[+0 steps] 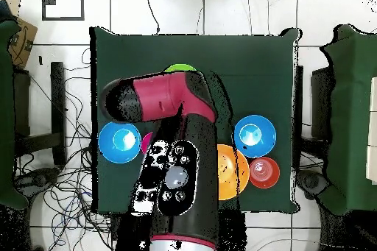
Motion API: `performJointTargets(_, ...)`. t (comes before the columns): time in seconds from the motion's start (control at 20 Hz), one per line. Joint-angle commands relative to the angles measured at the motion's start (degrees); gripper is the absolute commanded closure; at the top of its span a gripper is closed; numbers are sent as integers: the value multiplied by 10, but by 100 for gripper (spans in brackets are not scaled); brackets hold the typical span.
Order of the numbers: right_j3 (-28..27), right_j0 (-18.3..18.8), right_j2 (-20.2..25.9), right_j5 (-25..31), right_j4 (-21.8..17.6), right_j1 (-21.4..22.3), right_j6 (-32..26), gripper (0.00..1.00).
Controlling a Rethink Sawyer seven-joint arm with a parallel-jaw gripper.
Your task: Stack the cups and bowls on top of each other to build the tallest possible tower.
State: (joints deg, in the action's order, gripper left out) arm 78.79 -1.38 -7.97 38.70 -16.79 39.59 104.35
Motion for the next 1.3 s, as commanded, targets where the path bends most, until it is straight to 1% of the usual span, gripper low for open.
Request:
performJointTargets(0.05, 102, 73, 106, 16, -48, 11, -184, 0)
performJointTargets(0.2, 117, 112, 132, 1, -65, 13, -216, 0)
performJointTargets(0.3, 119, 128, 143, -7, -79, 9, -221, 0)
performJointTargets(0.5, 127, 148, 165, 1, -97, 18, -223, 0)
performJointTargets(0.6, 126, 151, 170, 11, -104, 23, -219, 0)
performJointTargets(0.7, 129, 161, 184, 30, -105, 29, -225, 0)
performJointTargets(0.85, 138, 174, 202, 40, -112, 36, -228, 0)
performJointTargets(1.05, 157, 201, 238, 71, -89, 49, -241, 0)
performJointTargets(1.3, 187, 243, 298, 116, -61, 62, -277, 0)
